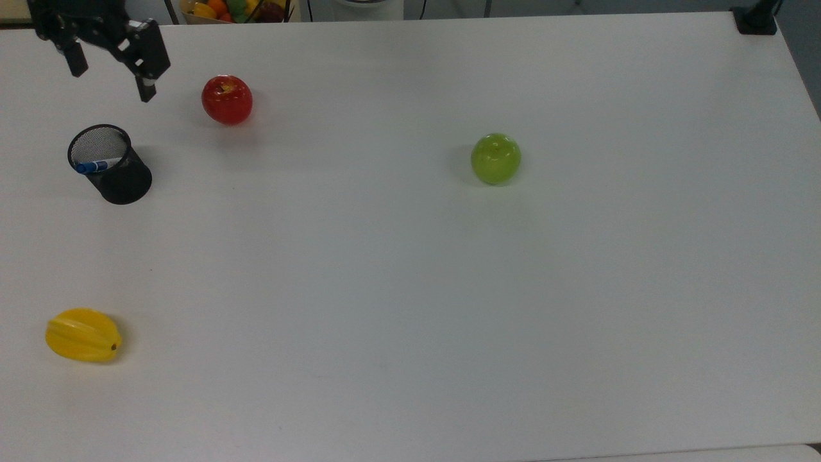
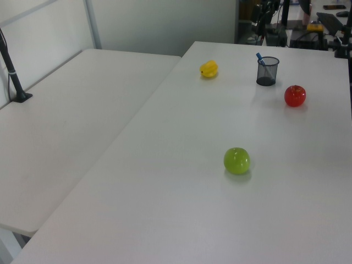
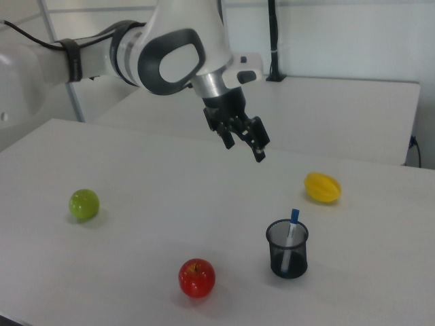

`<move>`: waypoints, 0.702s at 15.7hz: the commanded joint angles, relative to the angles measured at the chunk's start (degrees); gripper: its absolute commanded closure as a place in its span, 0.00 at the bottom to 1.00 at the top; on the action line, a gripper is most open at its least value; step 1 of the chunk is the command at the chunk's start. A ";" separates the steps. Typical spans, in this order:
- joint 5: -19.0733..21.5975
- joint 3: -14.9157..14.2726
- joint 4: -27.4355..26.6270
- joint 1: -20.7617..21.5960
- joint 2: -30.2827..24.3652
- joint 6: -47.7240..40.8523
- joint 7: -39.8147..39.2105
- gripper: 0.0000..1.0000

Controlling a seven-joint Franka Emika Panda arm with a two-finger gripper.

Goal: Take marker pen
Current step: 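Move the open gripper over the black mesh pen cup, then lower the gripper into the cup and close on the marker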

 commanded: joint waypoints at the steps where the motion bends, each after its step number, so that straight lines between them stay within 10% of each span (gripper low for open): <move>1: 4.37 -3.12 -1.25 -2.43 2.63 5.23 -9.37 0.00; 11: 13.16 -2.95 -1.70 -8.34 11.94 13.60 -18.89 0.14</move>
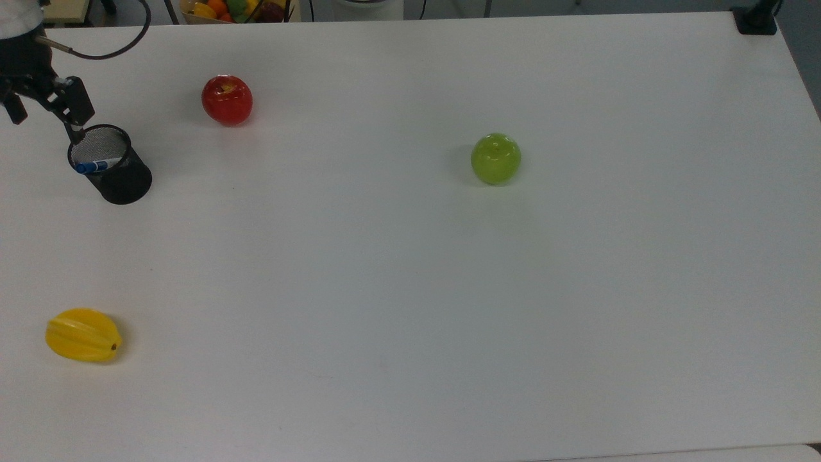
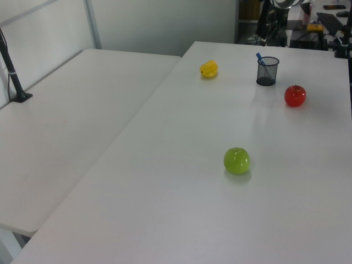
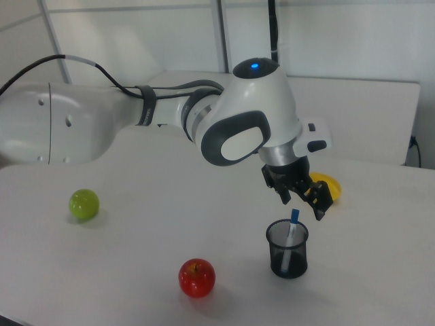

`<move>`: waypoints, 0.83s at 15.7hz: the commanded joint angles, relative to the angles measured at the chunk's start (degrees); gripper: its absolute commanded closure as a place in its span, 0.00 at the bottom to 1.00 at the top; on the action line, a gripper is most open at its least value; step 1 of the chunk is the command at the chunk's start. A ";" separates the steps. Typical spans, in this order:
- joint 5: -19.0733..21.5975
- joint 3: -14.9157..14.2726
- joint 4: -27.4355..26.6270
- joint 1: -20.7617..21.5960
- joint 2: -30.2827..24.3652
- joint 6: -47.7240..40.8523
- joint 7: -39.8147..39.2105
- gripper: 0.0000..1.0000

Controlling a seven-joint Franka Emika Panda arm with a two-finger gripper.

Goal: Take marker pen
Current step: 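Lower the gripper into the cup and close on the marker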

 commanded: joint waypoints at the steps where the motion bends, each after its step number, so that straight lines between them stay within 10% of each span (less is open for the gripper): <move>1: 2.82 0.12 -0.18 0.76 1.45 1.01 -1.84 0.17; 9: 4.76 0.30 0.08 2.08 4.63 4.35 -1.84 0.30; 13: 5.02 0.65 0.17 2.08 4.63 4.35 -1.92 0.55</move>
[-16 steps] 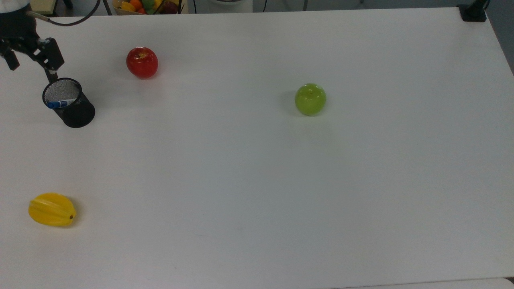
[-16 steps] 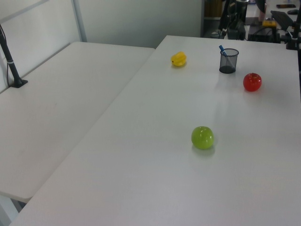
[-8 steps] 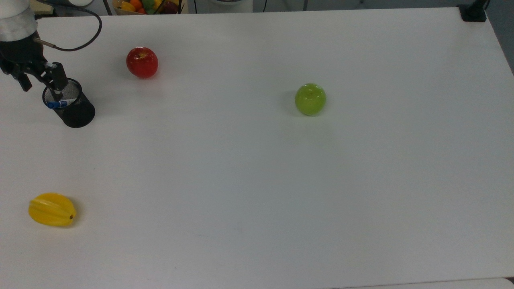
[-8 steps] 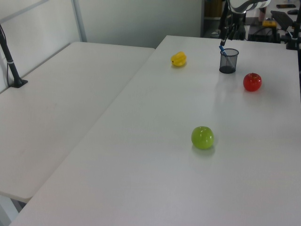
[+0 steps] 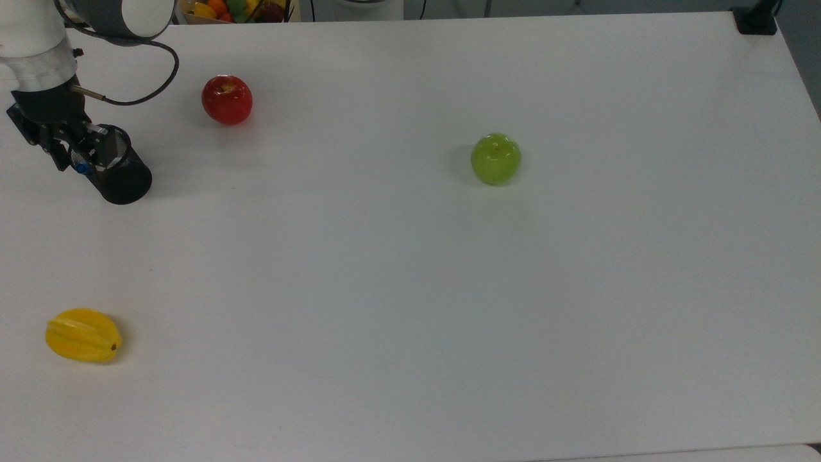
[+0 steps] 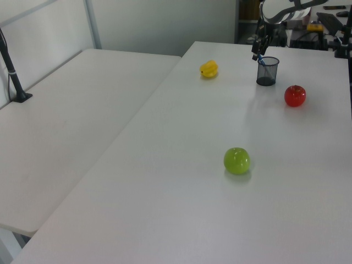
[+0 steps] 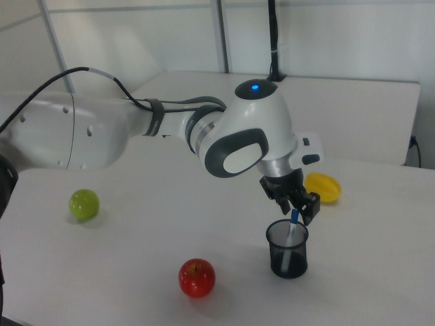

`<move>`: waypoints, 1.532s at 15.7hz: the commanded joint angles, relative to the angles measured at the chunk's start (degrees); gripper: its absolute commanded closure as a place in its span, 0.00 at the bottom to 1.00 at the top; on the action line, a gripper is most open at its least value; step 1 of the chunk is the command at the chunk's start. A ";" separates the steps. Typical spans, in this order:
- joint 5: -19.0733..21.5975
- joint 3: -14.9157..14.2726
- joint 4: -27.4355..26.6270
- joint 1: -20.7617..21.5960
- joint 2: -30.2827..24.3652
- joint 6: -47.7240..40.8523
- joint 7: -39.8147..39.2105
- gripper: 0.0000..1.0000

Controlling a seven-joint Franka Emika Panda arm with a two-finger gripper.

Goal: Take marker pen
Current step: 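Lower the gripper into the cup and close on the marker, then lift the blue-capped marker up out of the pen cup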

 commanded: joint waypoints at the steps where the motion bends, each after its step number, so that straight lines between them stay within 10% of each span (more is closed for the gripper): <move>1: 1.58 0.16 -0.05 0.25 -0.24 0.99 -1.78 0.63; 7: 3.52 0.16 0.04 0.25 -0.50 0.81 -3.98 0.88; 24: 3.69 0.07 0.92 2.44 -9.63 0.11 -3.80 0.92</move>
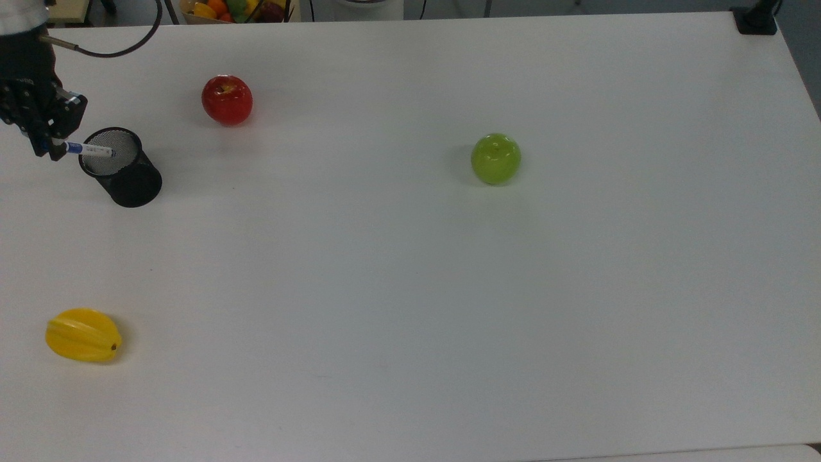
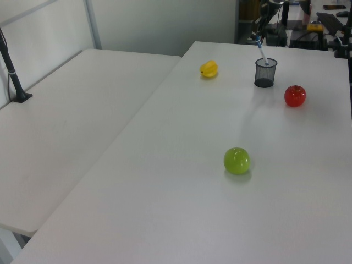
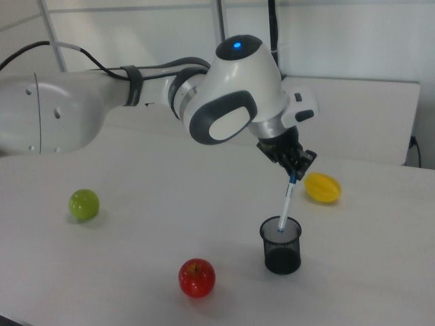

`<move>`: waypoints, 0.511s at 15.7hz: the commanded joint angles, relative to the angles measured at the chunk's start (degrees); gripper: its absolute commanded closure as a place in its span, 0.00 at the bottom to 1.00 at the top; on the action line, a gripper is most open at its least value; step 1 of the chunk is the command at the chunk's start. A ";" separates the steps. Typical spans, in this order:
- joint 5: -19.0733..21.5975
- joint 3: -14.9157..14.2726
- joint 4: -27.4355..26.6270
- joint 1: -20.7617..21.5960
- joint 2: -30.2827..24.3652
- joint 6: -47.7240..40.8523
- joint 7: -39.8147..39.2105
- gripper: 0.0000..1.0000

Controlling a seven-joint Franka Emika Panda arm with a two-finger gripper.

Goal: Take marker pen
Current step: 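Lift the blue-capped marker up out of the pen cup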

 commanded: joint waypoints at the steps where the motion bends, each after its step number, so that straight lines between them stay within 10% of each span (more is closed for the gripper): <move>1: 1.45 -0.08 -1.35 2.54 -4.51 0.01 -1.31 0.92; 8: 1.28 -0.96 -1.87 8.96 -7.50 -6.04 1.58 0.92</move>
